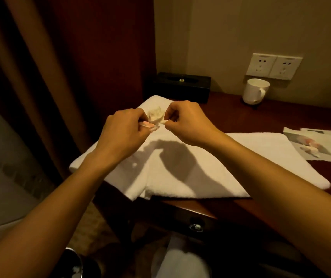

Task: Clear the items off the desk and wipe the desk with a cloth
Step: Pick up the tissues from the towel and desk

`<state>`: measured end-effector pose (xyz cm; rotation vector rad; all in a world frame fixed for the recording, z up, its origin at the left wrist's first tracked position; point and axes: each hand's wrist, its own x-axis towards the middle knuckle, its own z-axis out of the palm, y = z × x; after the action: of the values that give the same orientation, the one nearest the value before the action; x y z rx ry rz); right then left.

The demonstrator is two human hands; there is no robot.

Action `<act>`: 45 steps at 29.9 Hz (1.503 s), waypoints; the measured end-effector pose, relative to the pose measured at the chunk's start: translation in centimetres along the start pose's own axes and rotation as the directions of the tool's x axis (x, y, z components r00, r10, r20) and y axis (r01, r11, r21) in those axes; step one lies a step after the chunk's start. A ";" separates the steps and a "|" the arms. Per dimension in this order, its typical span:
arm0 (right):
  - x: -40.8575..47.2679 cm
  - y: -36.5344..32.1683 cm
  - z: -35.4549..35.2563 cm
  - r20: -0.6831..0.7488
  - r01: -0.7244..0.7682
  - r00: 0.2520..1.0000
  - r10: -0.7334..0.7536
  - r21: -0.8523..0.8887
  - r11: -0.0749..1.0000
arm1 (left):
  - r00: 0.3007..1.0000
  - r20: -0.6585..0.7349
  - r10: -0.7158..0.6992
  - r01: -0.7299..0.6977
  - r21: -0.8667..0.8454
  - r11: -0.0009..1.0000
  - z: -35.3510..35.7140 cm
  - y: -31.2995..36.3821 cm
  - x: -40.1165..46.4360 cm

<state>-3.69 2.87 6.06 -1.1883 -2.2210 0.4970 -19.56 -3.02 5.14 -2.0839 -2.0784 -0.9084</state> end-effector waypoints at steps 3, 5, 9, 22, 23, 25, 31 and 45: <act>-0.2 -3.2 2.3 0.037 0.049 0.998 -0.049 0.014 0.999 | 0.999 -0.016 -0.051 0.052 0.037 0.998 -2.2 -2.4 -2.2; -0.3 -5.3 4.2 0.069 0.092 0.993 -0.092 0.014 0.996 | 0.995 -0.022 -0.099 0.099 0.035 0.994 -3.8 -4.2 -4.1; -0.6 -9.0 7.9 0.136 0.178 0.973 -0.184 0.054 0.982 | 0.982 -0.060 -0.178 0.180 0.034 0.983 -6.2 -7.7 -8.0; -3.8 -19.0 22.4 0.433 0.342 0.817 -0.381 0.167 0.925 | 0.874 -0.119 -0.471 0.477 0.024 0.879 -9.3 -20.2 -22.1; -4.1 -19.2 23.5 0.455 0.338 0.804 -0.382 0.178 0.924 | 0.860 -0.127 -0.494 0.499 0.012 0.866 -9.1 -20.9 -23.2; -4.7 -19.8 26.2 0.499 0.331 0.775 -0.387 0.201 0.922 | 0.827 -0.130 -0.547 0.550 -0.020 0.835 -8.7 -22.5 -25.3; -8.1 -19.1 33.5 0.645 0.260 0.688 -0.333 0.210 0.943 | 0.747 -0.061 -0.661 0.654 -0.106 0.749 -4.5 -25.8 -31.1; -13.3 -14.8 46.5 0.803 0.036 0.570 -0.173 0.187 0.982 | 0.524 0.001 -0.852 0.847 -0.098 0.522 5.3 -31.9 -39.7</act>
<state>-36.65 -18.90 -25.59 -0.7863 -2.9132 1.3766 -44.02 -33.40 -28.04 -0.8766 -3.1023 -1.0881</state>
